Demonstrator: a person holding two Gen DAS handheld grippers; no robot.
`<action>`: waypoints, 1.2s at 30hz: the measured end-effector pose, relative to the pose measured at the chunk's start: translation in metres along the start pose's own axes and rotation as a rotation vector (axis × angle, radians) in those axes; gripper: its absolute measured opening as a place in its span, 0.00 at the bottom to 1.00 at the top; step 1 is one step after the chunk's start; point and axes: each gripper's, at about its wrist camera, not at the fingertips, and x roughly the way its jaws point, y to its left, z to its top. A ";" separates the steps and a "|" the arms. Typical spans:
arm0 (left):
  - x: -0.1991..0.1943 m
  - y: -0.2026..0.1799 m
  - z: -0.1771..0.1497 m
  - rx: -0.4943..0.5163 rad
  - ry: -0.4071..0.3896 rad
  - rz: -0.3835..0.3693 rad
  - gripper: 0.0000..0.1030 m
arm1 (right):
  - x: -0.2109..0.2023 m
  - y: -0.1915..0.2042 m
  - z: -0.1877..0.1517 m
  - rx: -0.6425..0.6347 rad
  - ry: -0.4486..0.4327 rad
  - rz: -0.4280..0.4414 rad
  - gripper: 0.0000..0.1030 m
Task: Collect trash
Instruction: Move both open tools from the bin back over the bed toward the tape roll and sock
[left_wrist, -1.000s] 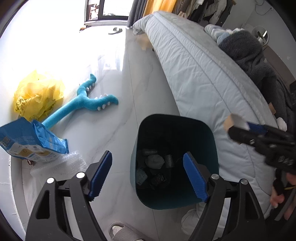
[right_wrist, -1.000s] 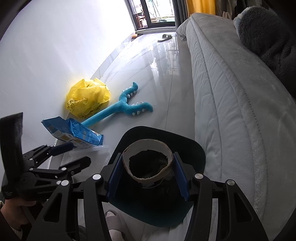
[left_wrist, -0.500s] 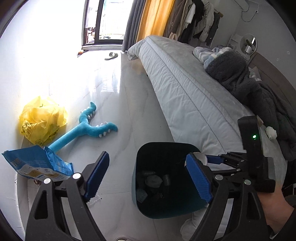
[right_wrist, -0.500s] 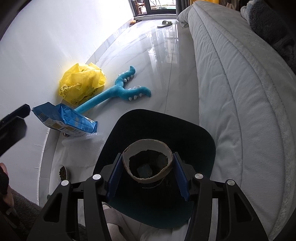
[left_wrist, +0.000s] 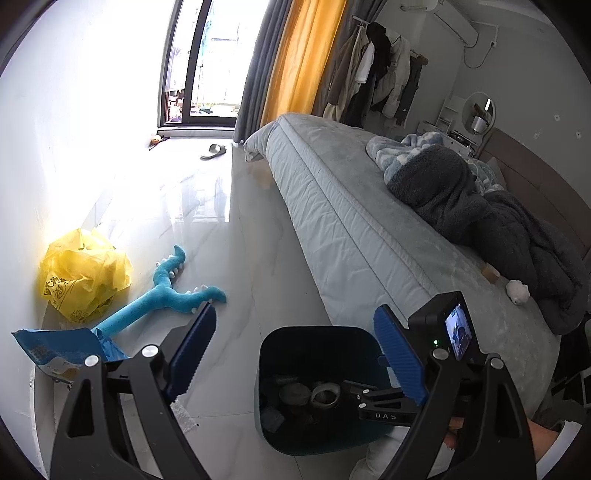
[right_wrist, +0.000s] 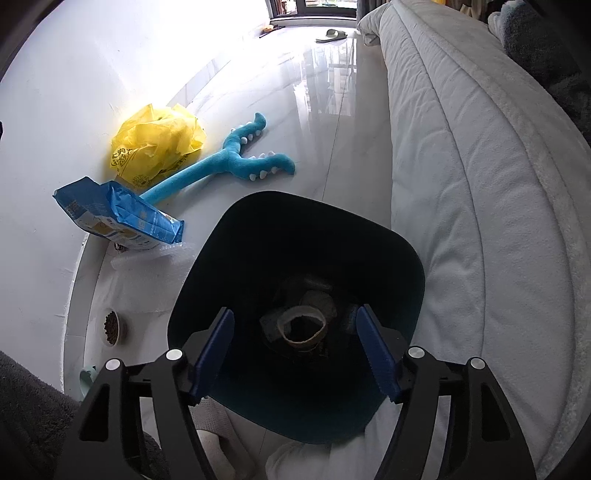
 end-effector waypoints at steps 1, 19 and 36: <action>-0.001 -0.001 0.001 0.000 -0.006 -0.004 0.87 | -0.002 -0.001 -0.001 -0.003 -0.002 0.001 0.68; -0.022 -0.040 0.024 0.054 -0.114 -0.010 0.90 | -0.096 -0.015 -0.005 -0.042 -0.229 0.064 0.74; 0.013 -0.111 0.026 0.162 -0.112 -0.048 0.93 | -0.160 -0.117 -0.021 0.128 -0.387 -0.026 0.82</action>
